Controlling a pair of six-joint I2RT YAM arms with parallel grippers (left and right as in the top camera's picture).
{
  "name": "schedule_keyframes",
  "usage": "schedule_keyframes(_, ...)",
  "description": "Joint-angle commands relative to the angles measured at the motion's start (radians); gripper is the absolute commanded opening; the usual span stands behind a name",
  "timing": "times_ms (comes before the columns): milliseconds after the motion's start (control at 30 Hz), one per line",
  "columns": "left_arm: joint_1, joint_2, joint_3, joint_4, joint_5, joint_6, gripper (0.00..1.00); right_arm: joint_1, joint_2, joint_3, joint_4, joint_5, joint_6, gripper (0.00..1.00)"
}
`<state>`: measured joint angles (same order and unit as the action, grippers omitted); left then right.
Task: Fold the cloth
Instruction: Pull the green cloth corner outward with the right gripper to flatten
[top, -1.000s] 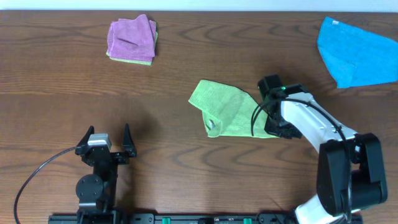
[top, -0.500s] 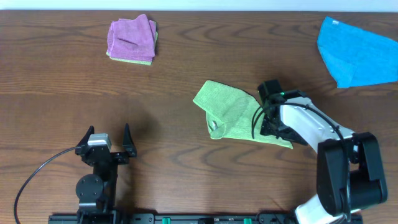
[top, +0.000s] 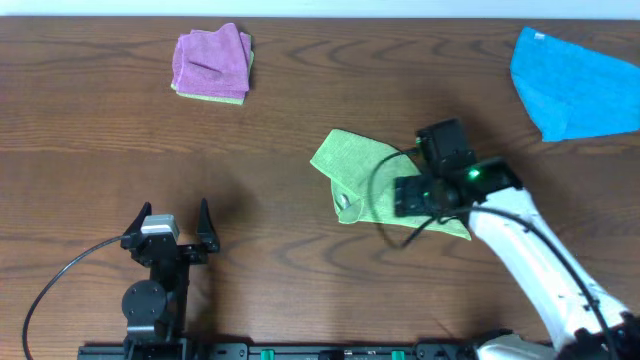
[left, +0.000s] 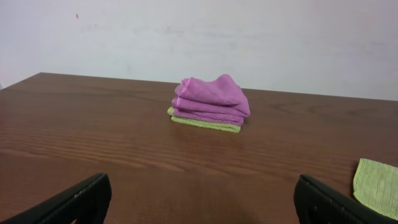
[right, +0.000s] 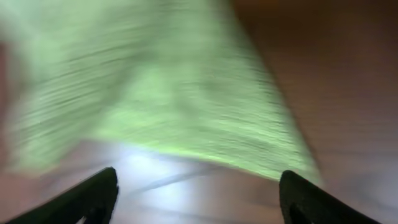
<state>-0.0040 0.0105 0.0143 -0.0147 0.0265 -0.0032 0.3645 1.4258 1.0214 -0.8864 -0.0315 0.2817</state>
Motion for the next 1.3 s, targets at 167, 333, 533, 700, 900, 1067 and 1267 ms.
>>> schedule_keyframes(167, -0.004, -0.006, -0.01, -0.061, -0.008, -0.003, 0.95, 0.153, 0.073, 0.014, 0.085, -0.212, -0.273, 0.72)
schedule_keyframes(333, -0.004, -0.006, -0.01, -0.061, -0.008, -0.003, 0.95, 0.153, 0.173, 0.014, 0.241, -0.132, -0.283, 0.64)
schedule_keyframes(533, -0.004, -0.006, -0.01, -0.061, -0.008, -0.003, 0.95, 0.152, 0.248, 0.014, 0.237, -0.013, -0.256, 0.56)
schedule_keyframes(700, -0.004, -0.006, -0.01, -0.061, -0.008, -0.003, 0.95, 0.135, 0.248, 0.014, 0.276, 0.057, -0.2, 0.02)
schedule_keyframes(900, -0.004, -0.006, -0.01, -0.061, -0.008, -0.003, 0.95, 0.09, 0.227, 0.025, 0.321, 0.143, -0.2, 0.01)
schedule_keyframes(1067, -0.004, -0.006, -0.01, -0.061, -0.008, -0.003, 0.95, 0.04, 0.191, 0.037, 0.328, 0.401, -0.201, 0.01)
schedule_keyframes(1267, -0.004, -0.006, -0.01, -0.061, -0.008, -0.003, 0.95, -0.009, 0.188, 0.037, 0.359, 0.528, -0.2, 0.01)
